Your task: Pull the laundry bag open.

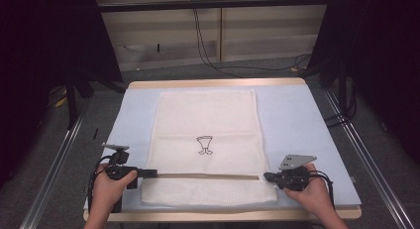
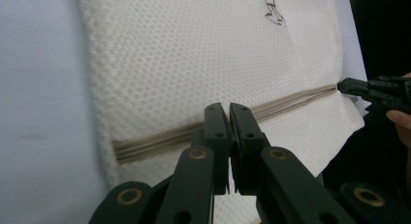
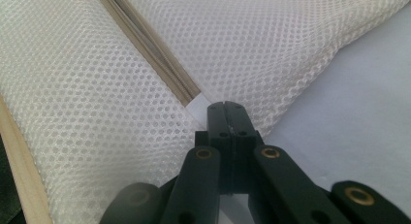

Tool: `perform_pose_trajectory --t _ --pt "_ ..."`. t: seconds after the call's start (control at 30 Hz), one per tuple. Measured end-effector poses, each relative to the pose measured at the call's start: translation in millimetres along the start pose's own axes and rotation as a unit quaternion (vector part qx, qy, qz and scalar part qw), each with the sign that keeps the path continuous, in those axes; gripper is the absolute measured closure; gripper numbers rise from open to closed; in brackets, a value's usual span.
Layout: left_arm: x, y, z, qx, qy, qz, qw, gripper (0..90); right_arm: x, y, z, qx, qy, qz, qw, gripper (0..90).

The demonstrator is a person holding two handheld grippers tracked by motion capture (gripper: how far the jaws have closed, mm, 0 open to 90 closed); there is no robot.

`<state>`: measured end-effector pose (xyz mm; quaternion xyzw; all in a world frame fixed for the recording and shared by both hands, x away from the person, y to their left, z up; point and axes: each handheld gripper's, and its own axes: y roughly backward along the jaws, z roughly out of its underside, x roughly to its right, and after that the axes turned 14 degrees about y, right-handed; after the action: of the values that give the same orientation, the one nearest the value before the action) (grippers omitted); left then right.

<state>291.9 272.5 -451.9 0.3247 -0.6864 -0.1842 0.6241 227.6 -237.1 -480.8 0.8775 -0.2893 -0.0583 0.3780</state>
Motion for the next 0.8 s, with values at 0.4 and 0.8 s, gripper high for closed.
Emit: perform_pose_trajectory --t 0.4,0.8 --pt "-27.5 25.8 -1.8 0.033 0.033 -0.018 0.9987 87.2 0.3 0.0 -0.1 0.000 0.000 -0.001 1.0000 90.0" --pt "-22.5 32.1 -2.6 0.122 -0.041 -0.029 0.9913 55.8 6.5 8.9 -2.5 0.048 -0.034 0.028 0.9979 67.8"
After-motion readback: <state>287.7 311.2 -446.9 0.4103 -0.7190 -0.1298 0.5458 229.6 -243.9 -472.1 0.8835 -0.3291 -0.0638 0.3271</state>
